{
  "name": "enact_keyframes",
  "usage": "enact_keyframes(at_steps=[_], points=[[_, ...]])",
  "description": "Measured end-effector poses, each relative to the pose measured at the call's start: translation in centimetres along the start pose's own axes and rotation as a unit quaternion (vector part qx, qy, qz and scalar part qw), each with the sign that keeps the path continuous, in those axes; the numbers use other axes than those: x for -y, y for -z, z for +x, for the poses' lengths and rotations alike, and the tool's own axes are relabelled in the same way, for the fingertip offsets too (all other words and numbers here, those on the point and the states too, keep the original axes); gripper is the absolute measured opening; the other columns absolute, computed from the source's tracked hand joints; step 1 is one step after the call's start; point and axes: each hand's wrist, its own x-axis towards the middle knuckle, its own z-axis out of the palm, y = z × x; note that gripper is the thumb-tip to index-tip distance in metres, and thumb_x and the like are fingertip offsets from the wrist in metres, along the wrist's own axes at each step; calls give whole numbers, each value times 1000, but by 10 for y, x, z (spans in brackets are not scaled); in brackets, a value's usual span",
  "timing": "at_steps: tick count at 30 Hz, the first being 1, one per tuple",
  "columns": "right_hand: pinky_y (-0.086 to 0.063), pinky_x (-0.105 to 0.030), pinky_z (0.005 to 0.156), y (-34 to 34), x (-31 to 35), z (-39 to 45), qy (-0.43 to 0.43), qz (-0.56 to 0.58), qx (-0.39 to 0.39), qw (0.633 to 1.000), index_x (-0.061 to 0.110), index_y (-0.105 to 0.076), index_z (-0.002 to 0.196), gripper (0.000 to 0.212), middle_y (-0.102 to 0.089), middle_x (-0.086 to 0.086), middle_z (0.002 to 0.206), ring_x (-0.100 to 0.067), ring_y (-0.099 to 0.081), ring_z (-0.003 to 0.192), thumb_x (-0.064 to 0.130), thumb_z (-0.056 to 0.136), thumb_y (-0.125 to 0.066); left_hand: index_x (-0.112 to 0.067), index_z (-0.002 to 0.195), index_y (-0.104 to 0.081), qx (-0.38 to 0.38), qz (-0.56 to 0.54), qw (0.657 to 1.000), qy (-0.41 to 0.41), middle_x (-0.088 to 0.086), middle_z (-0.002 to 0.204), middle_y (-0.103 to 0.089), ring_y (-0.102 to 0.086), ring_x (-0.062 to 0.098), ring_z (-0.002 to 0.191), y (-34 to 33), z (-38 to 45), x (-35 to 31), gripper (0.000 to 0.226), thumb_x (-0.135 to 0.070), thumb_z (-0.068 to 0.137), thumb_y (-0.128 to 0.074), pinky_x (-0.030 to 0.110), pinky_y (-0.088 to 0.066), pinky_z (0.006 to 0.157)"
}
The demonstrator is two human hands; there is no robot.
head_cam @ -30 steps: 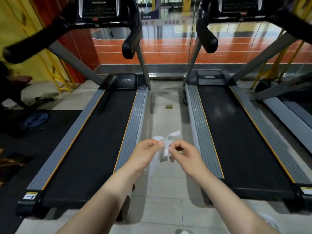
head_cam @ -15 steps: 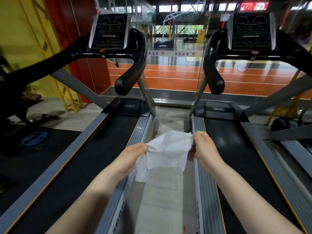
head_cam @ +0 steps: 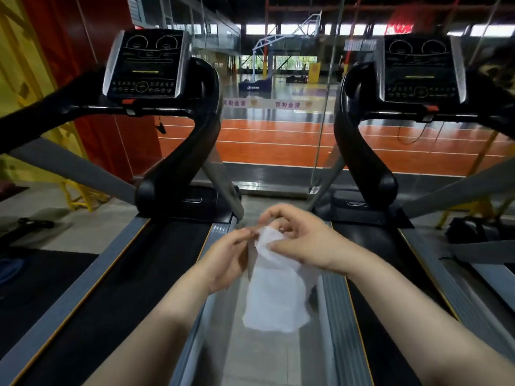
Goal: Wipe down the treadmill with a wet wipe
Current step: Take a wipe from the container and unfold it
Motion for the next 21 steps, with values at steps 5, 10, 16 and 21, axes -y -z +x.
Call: enact_keyframes(at_steps=[5,10,16,21], points=[[-46,-26,80,37,-52,98,15,-83,-148,985,41,-55,99,41,-63,8,94,-9,-58,85,6,80,-67,-5,139,-51,51,54,996,-39,26,137,-55,-53,41,127,28,89,-22,76,-47,80,-76,54,-38,108],[-39,-8,71,77,-105,193,17,-100,-149,984,29,-57,107,33,-55,15,91,7,-51,76,12,82,-71,-5,113,-65,-78,178,977,-90,22,111,-70,-67,32,99,55,185,-38,37,-26,83,-68,49,-49,95],[-48,-37,90,150,-192,294,-35,-154,-392,906,18,-59,108,25,-57,5,104,-17,-55,101,6,86,-61,-19,108,-64,-173,227,954,-91,9,110,-71,-67,32,105,84,309,-66,18,-21,91,-64,51,-50,98],[-44,-21,97,168,-232,360,170,-80,-174,967,23,-68,105,21,-60,22,108,-4,-57,109,26,86,-60,-25,134,-55,-226,252,937,-92,-1,134,-57,-53,14,125,101,407,-100,41,-25,93,-60,37,-39,112]])
